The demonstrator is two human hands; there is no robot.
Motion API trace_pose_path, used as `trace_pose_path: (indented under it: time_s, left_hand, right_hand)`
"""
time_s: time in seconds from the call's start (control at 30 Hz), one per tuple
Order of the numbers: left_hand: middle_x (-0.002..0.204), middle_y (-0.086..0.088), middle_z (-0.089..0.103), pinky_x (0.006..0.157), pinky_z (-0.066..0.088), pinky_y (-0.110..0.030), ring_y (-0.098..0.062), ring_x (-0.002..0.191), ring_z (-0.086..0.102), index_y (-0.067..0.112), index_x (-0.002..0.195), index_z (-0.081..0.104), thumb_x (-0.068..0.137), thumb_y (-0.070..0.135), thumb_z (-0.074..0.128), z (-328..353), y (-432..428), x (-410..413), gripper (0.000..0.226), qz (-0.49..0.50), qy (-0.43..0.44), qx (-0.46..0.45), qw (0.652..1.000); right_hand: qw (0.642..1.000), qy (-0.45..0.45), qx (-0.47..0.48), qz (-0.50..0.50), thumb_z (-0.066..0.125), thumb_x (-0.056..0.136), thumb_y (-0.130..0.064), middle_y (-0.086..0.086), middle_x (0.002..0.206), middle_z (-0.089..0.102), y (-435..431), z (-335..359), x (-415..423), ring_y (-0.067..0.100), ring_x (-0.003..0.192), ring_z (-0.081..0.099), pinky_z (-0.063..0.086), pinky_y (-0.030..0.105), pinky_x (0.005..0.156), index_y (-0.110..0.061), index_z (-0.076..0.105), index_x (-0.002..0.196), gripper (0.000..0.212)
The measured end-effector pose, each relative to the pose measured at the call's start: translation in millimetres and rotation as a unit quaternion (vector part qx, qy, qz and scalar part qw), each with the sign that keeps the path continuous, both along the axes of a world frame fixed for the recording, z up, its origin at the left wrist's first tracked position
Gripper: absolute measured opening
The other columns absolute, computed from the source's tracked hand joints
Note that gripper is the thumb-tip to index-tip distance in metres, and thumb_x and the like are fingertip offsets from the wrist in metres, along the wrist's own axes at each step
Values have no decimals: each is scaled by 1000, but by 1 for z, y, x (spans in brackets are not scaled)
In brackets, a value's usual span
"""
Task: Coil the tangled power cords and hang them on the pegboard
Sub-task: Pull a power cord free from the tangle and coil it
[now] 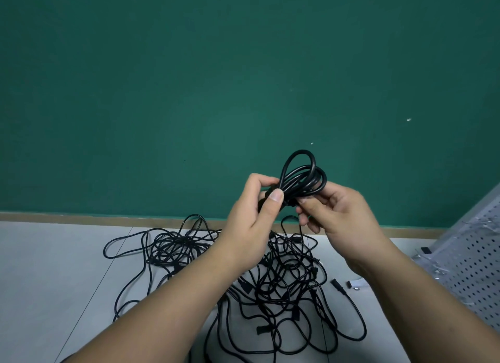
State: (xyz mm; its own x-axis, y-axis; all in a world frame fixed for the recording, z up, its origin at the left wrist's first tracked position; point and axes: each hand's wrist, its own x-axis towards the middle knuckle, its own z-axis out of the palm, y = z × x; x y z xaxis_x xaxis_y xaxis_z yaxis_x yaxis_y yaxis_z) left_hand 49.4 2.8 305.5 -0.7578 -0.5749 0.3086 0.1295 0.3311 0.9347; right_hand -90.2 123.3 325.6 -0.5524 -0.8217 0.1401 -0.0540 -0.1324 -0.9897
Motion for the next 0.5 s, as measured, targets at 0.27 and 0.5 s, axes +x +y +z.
trace_pose_path:
  time_s: [0.27, 0.5]
  left_hand:
    - [80, 27, 58, 66, 38, -30, -3, 72, 52, 39, 123, 51, 101, 62, 46, -2, 3, -7, 32, 20, -1, -4, 1000]
    - [102, 12, 68, 84, 53, -44, -11, 90, 63, 38, 126, 45, 106, 52, 44, 1, 10, -5, 24, 53, -55, -86, 993]
  right_hand:
    - [994, -64, -79, -42, 60, 105, -3, 10, 86, 69, 2, 0, 9, 18, 77, 62, 54, 27, 73, -5, 71, 112, 14]
    - [990, -111, -71, -48, 55, 106, -1, 12, 118, 78, -1, 5, 18, 22, 111, 72, 57, 35, 97, -9, 76, 115, 24]
